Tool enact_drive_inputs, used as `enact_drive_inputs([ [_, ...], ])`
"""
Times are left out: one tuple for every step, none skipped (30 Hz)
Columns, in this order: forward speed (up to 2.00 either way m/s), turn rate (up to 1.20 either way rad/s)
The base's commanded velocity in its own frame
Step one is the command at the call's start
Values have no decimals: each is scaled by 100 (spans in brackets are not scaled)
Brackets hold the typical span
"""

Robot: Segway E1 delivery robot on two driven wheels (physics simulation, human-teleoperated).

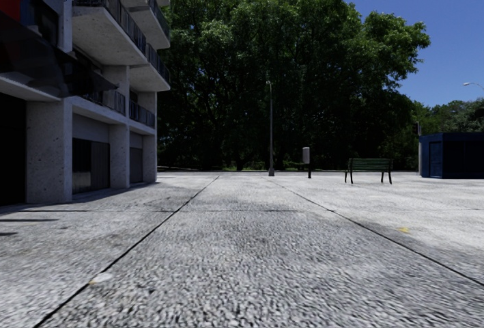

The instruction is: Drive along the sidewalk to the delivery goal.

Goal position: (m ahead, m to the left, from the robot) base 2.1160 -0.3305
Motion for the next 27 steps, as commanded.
enact_drive_inputs([
  [200, 0],
  [200, 0],
  [200, 0],
  [200, 0],
  [200, 0],
  [200, 0],
  [200, 0],
  [200, 0],
  [200, 0],
  [200, 0],
  [200, 0],
  [200, 0],
  [200, 0],
  [200, 0],
  [200, 0],
  [200, 0],
  [200, 0],
  [200, 0],
  [200, 0],
  [200, 0],
  [200, 0],
  [200, 0],
  [200, 0],
  [200, 0],
  [200, 0],
  [200, 0],
  [200, 0],
])
